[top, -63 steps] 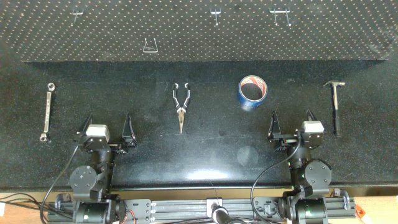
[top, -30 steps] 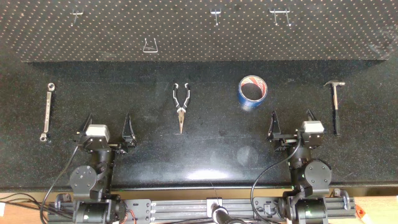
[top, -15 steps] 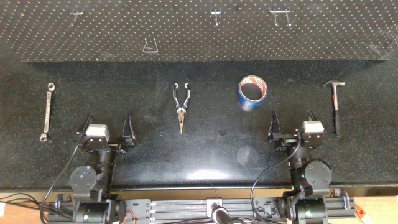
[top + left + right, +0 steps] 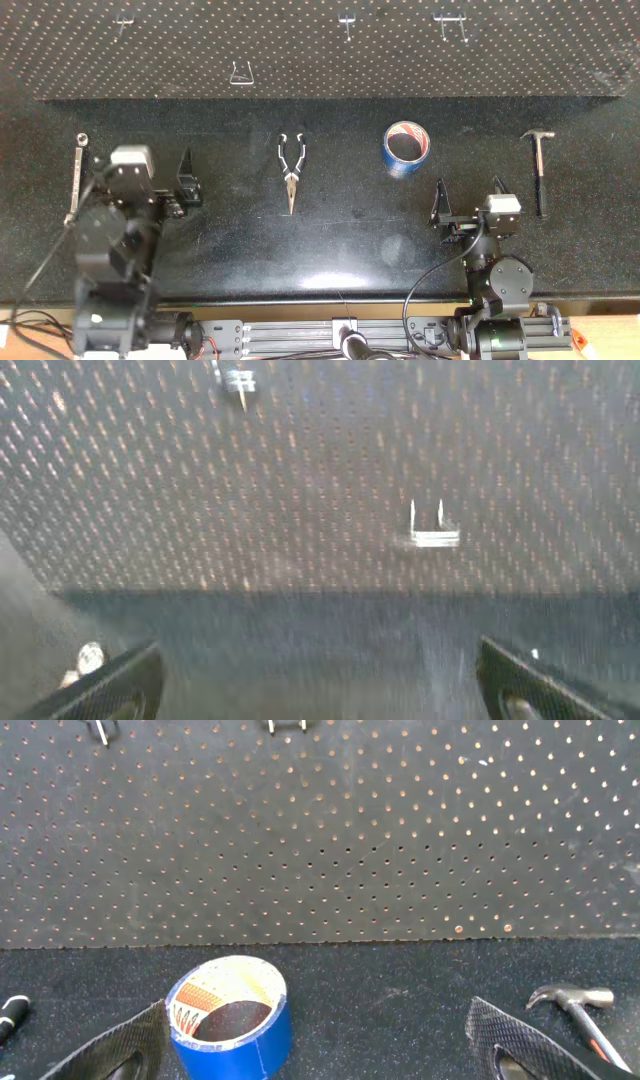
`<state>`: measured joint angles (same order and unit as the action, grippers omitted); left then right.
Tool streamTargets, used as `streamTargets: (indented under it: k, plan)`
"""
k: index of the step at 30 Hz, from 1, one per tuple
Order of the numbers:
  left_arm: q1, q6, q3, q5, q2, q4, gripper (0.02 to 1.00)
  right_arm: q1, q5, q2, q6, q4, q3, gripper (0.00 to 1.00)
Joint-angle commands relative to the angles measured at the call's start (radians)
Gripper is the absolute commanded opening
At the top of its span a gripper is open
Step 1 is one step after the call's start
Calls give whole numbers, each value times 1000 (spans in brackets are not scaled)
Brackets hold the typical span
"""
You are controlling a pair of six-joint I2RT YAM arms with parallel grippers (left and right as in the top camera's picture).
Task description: Place Tools Onto Pegboard
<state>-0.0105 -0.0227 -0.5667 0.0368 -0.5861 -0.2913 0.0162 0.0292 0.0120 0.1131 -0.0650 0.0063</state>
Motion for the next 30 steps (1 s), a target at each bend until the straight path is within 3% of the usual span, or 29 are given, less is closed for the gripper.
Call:
streamTargets:
  k: [1, 3, 5, 8, 10, 12, 17, 19, 22, 24, 25, 27, 30]
  plan:
    - [77, 15, -333, 66, -163, -241, 993, 5, 12, -11, -14, -5, -2, 963]
    - [194, 69, -474, 68, -224, -447, 993, 5, 12, -11, -14, -5, -2, 963]
    - [322, 355, -577, 68, -301, -657, 993, 5, 12, -11, -14, -5, -2, 963]
    - [454, 394, -592, 59, -377, -781, 993, 5, 12, -11, -14, -5, -2, 963]
    - [632, 420, -592, -6, -386, -795, 993, 5, 12, -11, -14, -5, -2, 963]
    - [785, 616, -592, -154, -392, -876, 993, 5, 12, -11, -14, -5, -2, 963]
    - [805, 623, -591, -154, -492, -954, 993, 5, 12, -11, -14, -5, -2, 963]
    - [875, 623, -591, -154, -530, -918, 993, 5, 12, -11, -14, -5, -2, 963]
    - [1086, 635, -591, -362, -555, -853, 993, 5, 12, -11, -14, -5, -2, 963]
    - [1182, 793, -591, -515, -597, -829, 993, 5, 12, -11, -14, -5, -2, 963]
    - [1191, 833, -591, -534, -634, -795, 993, 5, 12, -11, -14, -5, -2, 963]
    - [1178, 848, -591, -523, -700, -711, 996, 5, 12, -11, -14, -5, -2, 963]
    - [1105, 851, -591, -433, -873, -623, 993, 5, 12, -11, -14, -5, -2, 963]
